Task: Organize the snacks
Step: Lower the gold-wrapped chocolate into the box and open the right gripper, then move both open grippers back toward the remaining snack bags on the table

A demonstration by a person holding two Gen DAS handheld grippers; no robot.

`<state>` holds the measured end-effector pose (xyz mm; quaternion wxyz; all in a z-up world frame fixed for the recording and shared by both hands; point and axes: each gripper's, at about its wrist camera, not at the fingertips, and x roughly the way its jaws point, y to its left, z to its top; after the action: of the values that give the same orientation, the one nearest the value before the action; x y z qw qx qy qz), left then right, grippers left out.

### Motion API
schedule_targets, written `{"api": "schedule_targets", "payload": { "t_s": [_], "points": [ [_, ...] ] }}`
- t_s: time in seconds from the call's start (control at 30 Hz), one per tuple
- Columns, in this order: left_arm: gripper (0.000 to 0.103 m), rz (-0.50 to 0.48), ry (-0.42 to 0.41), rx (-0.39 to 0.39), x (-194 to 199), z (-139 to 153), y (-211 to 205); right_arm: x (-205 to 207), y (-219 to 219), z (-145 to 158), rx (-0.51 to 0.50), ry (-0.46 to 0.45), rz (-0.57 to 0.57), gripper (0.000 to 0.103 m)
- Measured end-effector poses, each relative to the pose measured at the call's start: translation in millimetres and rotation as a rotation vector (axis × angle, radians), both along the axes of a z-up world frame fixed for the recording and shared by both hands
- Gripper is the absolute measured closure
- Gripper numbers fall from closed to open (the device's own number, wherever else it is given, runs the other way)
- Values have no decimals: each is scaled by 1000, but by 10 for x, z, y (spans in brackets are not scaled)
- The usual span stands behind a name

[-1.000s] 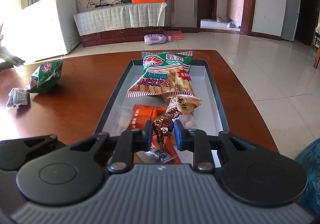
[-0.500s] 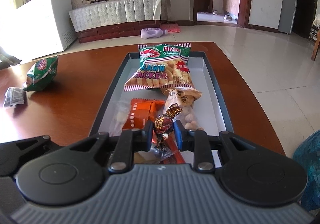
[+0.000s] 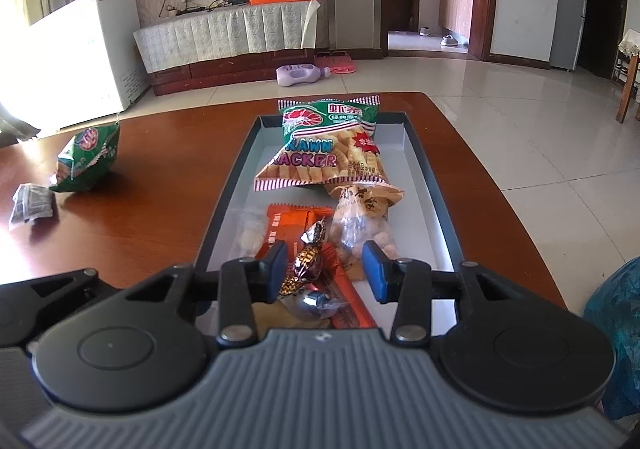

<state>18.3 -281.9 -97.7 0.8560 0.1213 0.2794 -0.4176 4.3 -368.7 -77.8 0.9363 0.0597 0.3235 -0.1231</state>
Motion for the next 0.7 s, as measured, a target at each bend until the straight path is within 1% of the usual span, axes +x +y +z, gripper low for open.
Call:
{"api": "schedule_targets", "payload": {
  "t_s": [0.17, 0.37, 0.47, 0.63, 0.7],
  "points": [
    [33, -4, -12, -8, -39, 45, 73, -94, 36, 79, -1, -30, -32, 56],
    [32, 24, -30, -21, -57, 125, 292, -199, 169, 247, 4, -109, -60, 56],
    [30, 54, -42, -22, -30, 172, 441, -182, 268, 293, 5, -133, -53, 56],
    [27, 142, -59, -25, 91, 225, 771, -98, 475, 361, 19, -175, -18, 56],
    [22, 187, -66, -27, 155, 244, 934, -34, 562, 379, 27, -183, 0, 56]
  ]
}}
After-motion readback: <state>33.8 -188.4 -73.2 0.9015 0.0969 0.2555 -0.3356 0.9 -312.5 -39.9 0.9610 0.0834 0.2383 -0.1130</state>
